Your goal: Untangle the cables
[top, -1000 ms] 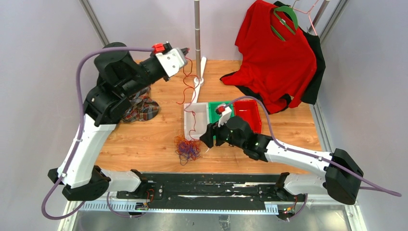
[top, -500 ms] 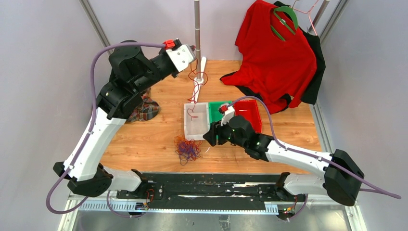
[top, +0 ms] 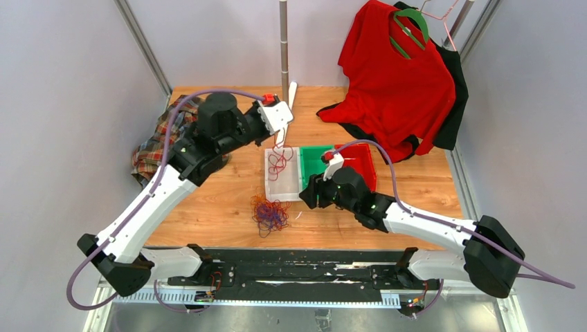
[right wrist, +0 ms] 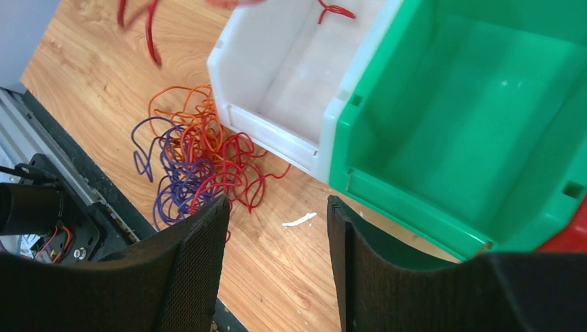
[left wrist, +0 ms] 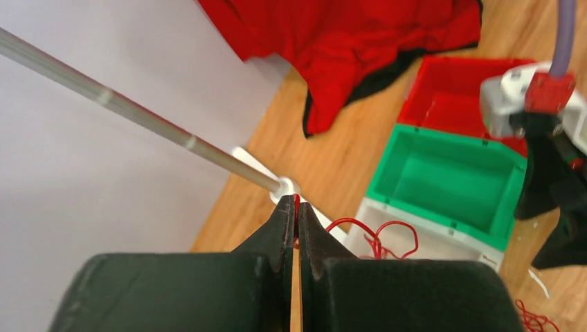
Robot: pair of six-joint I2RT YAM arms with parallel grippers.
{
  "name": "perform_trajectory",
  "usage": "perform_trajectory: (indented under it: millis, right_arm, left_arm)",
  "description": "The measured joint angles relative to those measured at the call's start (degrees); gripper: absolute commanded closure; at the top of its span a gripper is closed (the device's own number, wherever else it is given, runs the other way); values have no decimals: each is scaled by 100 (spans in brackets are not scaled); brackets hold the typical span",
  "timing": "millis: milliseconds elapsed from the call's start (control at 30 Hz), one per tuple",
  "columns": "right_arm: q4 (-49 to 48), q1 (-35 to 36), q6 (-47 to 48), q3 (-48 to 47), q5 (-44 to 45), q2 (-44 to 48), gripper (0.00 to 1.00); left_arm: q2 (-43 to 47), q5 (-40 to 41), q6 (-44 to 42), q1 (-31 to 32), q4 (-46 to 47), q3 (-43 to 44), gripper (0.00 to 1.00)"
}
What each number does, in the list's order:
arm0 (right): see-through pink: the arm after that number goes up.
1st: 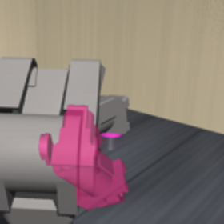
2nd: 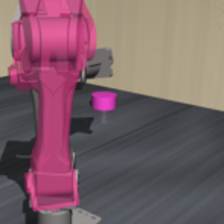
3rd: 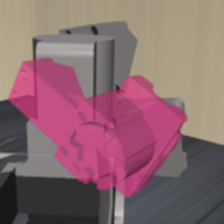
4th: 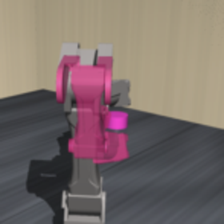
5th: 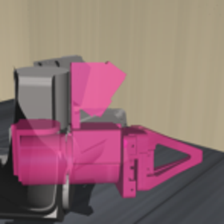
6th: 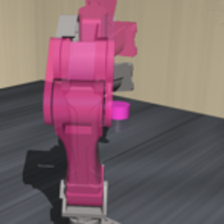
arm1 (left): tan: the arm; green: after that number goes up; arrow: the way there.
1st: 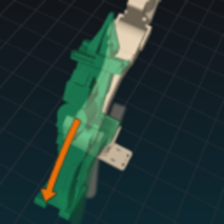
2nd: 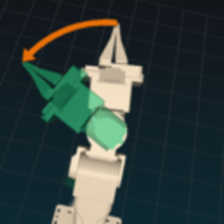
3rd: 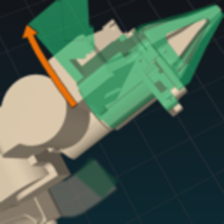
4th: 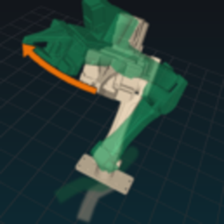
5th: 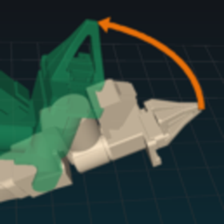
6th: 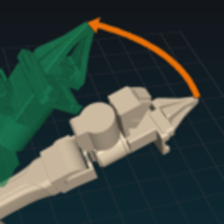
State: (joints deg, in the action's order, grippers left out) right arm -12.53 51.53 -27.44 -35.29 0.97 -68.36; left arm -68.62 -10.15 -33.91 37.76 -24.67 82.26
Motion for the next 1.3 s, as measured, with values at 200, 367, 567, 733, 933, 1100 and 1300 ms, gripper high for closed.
perform_trajectory:
  millis: [200,367,567,733,933,1100,1300]
  right_arm:
    - [33,-197,-153,125,96,179,48]
    - [42,-256,-186,125,125,291,49]
    - [39,-356,-199,170,181,372,51]
    - [44,-459,-214,251,190,387,52]
    - [13,-525,-223,258,184,319,54]
    - [-4,-542,-229,260,173,243,55]
    - [-2,-568,-254,291,149,240,57]
  left_arm:
    - [-98,186,90,0,74,-654,100]
    - [-378,369,42,2,258,-940,100]
    - [-1250,599,-177,15,546,-957,100]
    - [-1840,787,-400,20,640,-815,100]
    - [-2120,925,-586,-37,1088,-575,100]
    - [-2116,975,-645,-131,1335,-678,100]
    - [-1882,852,-599,-122,953,-1552,100]
